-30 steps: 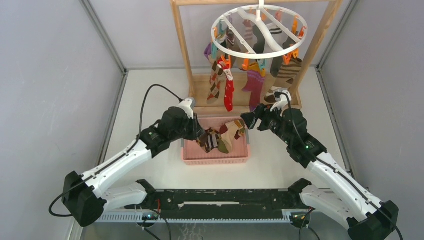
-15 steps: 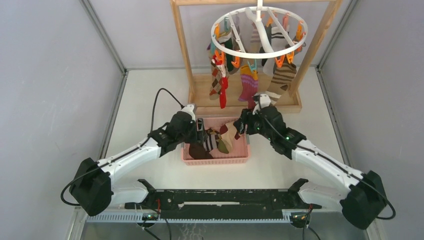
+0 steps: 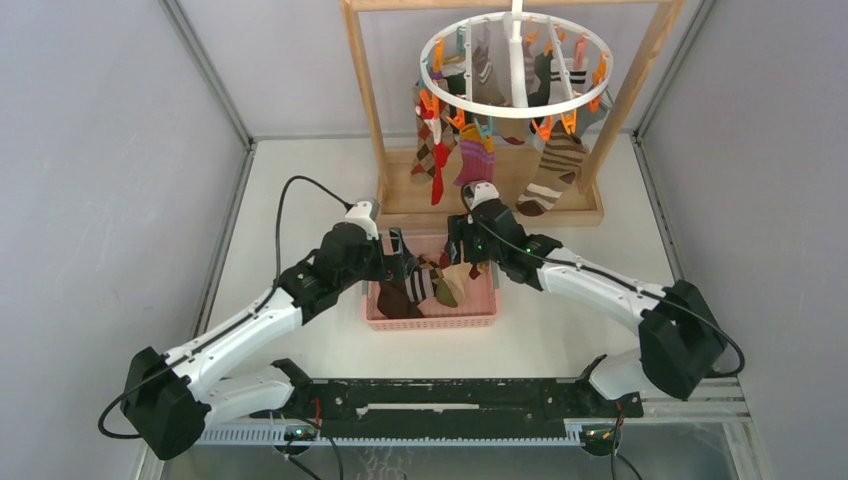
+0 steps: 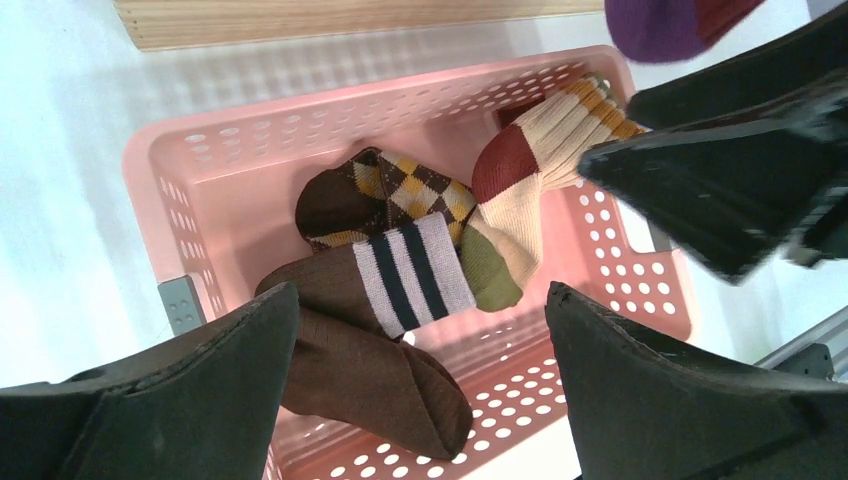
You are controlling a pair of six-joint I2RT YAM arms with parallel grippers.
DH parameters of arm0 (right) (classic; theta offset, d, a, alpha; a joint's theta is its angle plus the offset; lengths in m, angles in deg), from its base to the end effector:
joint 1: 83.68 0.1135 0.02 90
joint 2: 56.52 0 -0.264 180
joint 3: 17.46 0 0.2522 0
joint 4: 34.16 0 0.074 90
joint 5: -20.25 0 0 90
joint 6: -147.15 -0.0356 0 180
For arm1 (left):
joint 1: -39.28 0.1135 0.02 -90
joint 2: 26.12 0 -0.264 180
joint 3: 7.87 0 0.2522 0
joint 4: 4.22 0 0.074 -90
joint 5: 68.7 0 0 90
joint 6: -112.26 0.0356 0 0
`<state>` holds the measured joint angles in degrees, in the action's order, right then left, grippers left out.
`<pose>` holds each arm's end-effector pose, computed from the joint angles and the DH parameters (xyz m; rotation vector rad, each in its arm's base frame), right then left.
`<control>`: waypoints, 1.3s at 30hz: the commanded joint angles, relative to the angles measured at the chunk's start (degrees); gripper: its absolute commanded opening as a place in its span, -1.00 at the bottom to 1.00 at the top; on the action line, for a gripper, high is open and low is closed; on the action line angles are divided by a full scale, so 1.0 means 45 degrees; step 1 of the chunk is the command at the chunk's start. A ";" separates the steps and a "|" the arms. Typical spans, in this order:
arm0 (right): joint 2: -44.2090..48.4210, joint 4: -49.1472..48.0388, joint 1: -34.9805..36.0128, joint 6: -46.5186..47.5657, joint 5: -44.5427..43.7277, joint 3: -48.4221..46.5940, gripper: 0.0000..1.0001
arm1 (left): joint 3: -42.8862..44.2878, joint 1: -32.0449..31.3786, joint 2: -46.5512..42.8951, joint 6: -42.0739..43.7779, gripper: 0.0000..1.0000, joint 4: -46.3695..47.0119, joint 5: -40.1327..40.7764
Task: Remove the socks clipped to the hanger
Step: Place the sock in the bin, then adjust the sock in the bin.
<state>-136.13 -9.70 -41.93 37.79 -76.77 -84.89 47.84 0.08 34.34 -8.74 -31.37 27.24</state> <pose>0.2317 0.2009 0.2547 -0.3675 2.2126 0.4543 0.1837 -0.1451 0.2645 0.0934 2.1843 -0.6052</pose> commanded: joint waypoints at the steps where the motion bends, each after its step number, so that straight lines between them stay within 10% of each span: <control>1: -0.0759 0.0362 0.0391 0.0221 -0.0161 -0.0669 0.43 | -0.0392 0.0056 -0.0488 0.0148 0.93 0.0095 0.0251; 22: -0.4558 -0.0667 0.1272 -0.1124 0.1701 -0.0627 0.43 | -0.0670 0.0044 -0.0756 0.0083 0.91 0.0498 0.0021; 39: 0.0209 0.0967 0.1984 -0.0095 0.0206 -0.0647 0.57 | -0.0364 0.0056 -0.0718 0.0134 0.91 0.0384 0.0008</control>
<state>-139.06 -4.76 -34.23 35.67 -78.06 -86.48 45.59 0.08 32.05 -8.74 -31.19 27.15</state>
